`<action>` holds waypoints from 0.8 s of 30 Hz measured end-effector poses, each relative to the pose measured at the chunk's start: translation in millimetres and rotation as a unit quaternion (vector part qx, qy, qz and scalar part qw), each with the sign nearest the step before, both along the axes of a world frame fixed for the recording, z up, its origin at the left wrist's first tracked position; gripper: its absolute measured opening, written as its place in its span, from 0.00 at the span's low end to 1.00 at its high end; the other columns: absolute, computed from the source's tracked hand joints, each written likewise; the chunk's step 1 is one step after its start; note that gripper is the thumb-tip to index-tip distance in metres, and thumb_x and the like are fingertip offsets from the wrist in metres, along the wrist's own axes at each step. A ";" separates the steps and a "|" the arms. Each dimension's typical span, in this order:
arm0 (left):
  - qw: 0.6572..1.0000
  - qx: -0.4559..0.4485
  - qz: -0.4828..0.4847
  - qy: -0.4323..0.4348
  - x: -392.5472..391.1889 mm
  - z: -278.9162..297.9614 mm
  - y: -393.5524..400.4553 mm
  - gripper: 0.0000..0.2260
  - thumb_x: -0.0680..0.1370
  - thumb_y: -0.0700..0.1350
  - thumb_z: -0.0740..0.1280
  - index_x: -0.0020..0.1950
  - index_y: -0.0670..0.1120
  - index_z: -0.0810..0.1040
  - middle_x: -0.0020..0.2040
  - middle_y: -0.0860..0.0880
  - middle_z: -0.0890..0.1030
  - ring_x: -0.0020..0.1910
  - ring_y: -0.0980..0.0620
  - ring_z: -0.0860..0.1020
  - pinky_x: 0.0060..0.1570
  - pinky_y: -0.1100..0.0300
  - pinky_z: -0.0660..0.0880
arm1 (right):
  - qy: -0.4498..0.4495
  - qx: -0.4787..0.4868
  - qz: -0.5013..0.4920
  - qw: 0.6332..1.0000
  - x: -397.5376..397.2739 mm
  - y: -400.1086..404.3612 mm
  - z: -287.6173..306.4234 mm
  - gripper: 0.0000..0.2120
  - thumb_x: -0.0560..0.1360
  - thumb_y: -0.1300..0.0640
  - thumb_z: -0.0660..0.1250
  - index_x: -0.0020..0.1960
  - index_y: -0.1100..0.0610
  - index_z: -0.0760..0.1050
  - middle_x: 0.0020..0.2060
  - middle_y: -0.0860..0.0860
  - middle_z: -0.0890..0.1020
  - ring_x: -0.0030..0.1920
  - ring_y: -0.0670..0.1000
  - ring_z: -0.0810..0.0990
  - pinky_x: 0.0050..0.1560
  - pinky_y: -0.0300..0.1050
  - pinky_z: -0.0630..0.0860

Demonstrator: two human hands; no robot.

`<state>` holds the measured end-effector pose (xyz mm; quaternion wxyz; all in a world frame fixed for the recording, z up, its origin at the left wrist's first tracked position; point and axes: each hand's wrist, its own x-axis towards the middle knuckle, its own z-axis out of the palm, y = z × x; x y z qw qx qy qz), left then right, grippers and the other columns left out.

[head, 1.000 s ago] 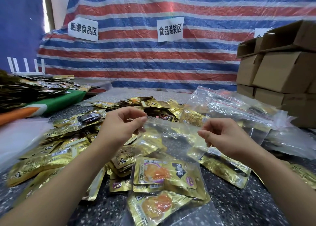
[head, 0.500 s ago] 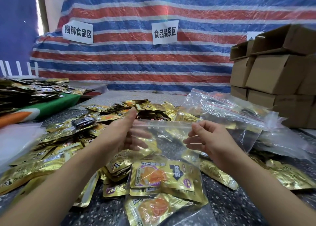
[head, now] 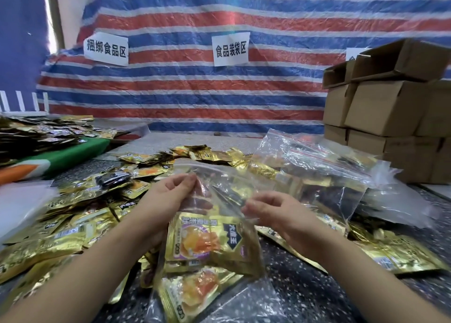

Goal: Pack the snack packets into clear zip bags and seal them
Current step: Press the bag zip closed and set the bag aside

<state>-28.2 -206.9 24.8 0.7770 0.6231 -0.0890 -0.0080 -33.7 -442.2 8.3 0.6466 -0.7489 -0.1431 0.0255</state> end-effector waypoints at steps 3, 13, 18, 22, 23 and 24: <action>0.998 -0.063 -0.010 0.007 -0.2 -0.3 -3.3 0.10 0.77 0.48 0.64 0.49 0.41 0.77 0.39 0.42 0.85 0.34 0.45 0.85 0.28 0.56 0.79 | -0.032 -0.080 -0.001 0.996 -1.9 2.3 -3.9 0.20 0.67 0.45 0.73 0.51 0.60 0.81 0.45 0.54 0.84 0.46 0.51 0.81 0.51 0.46 0.74; 0.992 -0.099 0.048 -0.063 8.9 1.6 -2.0 0.21 0.71 0.56 0.65 0.56 0.43 0.76 0.50 0.44 0.84 0.46 0.48 0.85 0.41 0.56 0.82 | 0.000 0.094 -0.101 0.990 -3.4 4.9 11.1 0.03 0.73 0.61 0.73 0.43 0.60 0.80 0.30 0.54 0.82 0.28 0.50 0.79 0.26 0.41 0.77; 0.994 -0.043 0.084 -0.050 12.9 -3.5 -0.1 0.20 0.76 0.56 0.64 0.59 0.43 0.75 0.56 0.43 0.81 0.50 0.47 0.84 0.44 0.55 0.80 | -0.083 -0.074 -0.346 0.931 22.8 -37.0 13.4 0.14 0.75 0.51 0.74 0.55 0.58 0.78 0.43 0.52 0.85 0.43 0.54 0.83 0.43 0.50 0.80; 0.996 0.004 0.082 -0.043 13.8 -8.0 -1.1 0.14 0.81 0.53 0.63 0.56 0.44 0.77 0.51 0.44 0.84 0.44 0.48 0.85 0.39 0.57 0.81 | -0.132 -0.353 -0.425 0.823 28.8 -54.8 -3.5 0.12 0.75 0.49 0.71 0.44 0.53 0.69 0.42 0.50 0.77 0.45 0.58 0.77 0.41 0.49 0.71; 0.996 0.017 0.078 -0.046 13.1 -9.1 -1.3 0.14 0.81 0.53 0.63 0.56 0.43 0.78 0.49 0.45 0.84 0.42 0.48 0.85 0.37 0.58 0.80 | -0.133 -0.363 -0.435 0.813 29.8 -57.1 -5.7 0.13 0.76 0.49 0.70 0.42 0.53 0.67 0.40 0.49 0.76 0.43 0.58 0.76 0.40 0.49 0.71; 0.995 0.030 0.077 -0.049 12.4 -9.9 -1.6 0.13 0.81 0.52 0.63 0.55 0.44 0.78 0.47 0.46 0.85 0.40 0.49 0.84 0.36 0.59 0.79 | -0.137 -0.371 -0.444 0.804 31.8 -59.5 -7.1 0.14 0.76 0.50 0.69 0.40 0.52 0.66 0.38 0.48 0.75 0.41 0.57 0.76 0.39 0.49 0.70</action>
